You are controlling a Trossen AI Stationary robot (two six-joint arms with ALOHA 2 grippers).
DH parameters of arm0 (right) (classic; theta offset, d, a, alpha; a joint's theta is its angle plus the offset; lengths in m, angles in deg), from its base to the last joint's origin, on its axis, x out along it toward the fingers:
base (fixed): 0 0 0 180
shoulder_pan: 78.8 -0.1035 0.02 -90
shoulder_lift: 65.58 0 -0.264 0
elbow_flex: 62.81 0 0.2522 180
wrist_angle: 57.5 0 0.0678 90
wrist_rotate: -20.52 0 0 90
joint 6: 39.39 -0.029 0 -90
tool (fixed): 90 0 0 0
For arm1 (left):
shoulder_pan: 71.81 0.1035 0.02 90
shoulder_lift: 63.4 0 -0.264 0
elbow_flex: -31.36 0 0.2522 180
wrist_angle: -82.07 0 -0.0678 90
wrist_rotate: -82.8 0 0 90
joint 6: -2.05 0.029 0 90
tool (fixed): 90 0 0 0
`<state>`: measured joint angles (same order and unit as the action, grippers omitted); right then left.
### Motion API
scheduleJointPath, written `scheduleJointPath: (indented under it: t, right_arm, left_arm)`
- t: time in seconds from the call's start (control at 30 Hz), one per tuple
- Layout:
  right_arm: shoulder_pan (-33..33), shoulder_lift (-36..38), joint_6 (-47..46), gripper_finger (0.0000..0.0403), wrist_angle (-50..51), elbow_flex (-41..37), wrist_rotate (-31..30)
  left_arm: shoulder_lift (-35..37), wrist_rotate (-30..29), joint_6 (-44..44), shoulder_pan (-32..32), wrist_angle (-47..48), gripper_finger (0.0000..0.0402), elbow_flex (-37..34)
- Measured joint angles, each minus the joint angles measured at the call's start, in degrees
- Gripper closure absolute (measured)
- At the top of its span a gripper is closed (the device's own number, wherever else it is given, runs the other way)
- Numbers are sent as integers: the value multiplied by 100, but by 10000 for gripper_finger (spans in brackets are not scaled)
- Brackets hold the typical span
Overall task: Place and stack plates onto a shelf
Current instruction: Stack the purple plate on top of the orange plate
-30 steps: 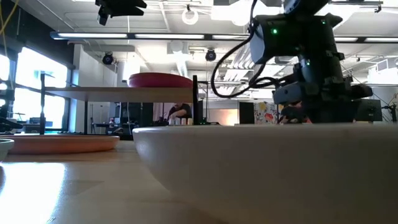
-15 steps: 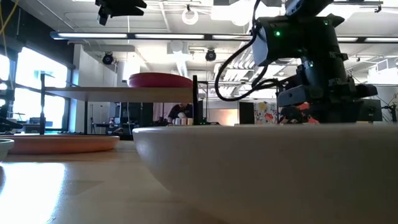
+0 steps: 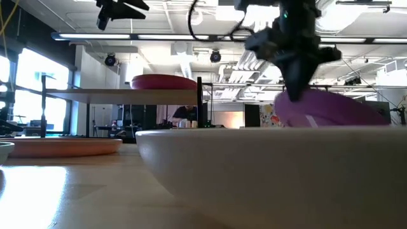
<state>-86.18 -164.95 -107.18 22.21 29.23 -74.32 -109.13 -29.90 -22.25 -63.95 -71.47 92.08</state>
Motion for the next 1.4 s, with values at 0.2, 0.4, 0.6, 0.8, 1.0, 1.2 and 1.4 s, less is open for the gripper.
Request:
scheduleJointPath:
  t: [0.2, 0.4, 0.6, 0.8, 1.0, 1.2, 1.4]
  right_arm:
    - [70, 0, 229, 402, 305, 778, -410]
    - [216, 0, 579, 402, 503, 1460, -724]
    - [412, 0, 1416, 403, 503, 2153, -1005]
    - [666, 0, 2540, 403, 499, 2900, -1169]
    - [912, 0, 3939, 403, 499, 3560, -1108]
    - [1004, 0, 5236, 403, 501, 3998, -1065]
    - [1004, 0, 6226, 403, 527, 4196, -928]
  left_arm:
    - [0, -56, -268, 0, 354, 291, 0]
    - [0, -172, -461, 62, 716, 291, 0]
    - [2, 2, -862, 221, 1088, 291, 0]
    - [0, 628, -1449, 410, 1435, 291, 0]
    - [0, 1255, -1731, 540, 1440, 291, 0]
    - [0, 1660, -2177, 568, 1419, 291, 0]
    - [0, 1664, -2610, 568, 993, 291, 0]
